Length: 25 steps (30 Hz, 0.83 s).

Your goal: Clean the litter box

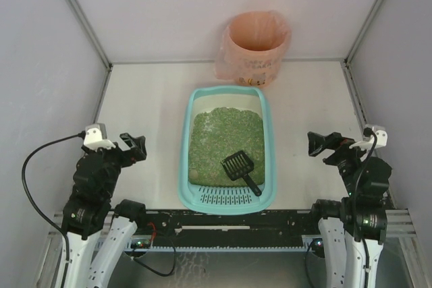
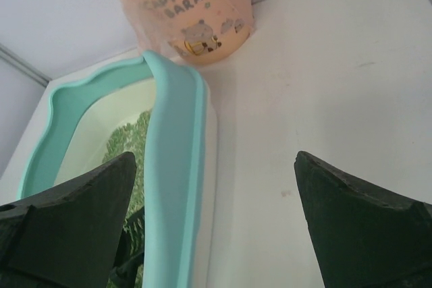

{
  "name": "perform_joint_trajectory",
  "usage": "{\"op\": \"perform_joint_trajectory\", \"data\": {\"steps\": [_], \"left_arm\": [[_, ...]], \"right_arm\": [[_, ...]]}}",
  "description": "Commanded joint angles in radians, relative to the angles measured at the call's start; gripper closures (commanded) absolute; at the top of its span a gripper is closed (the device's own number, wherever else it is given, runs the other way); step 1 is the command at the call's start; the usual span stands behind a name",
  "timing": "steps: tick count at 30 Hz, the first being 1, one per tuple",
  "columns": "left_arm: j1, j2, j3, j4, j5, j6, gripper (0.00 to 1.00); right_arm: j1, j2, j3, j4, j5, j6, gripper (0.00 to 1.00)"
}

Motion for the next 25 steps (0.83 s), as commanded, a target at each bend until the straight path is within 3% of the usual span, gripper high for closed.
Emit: {"op": "perform_joint_trajectory", "data": {"steps": [1,25], "left_arm": [[0.007,0.012,-0.023,0.031,-0.039,-0.005,0.00],[0.009,0.028,-0.029,0.036,-0.052,-0.010,0.00]], "right_arm": [[0.038,-0.013,0.017,-0.033,-0.011,-0.074,0.00],[0.060,-0.049,-0.012,0.013,-0.072,-0.103,0.00]]}}
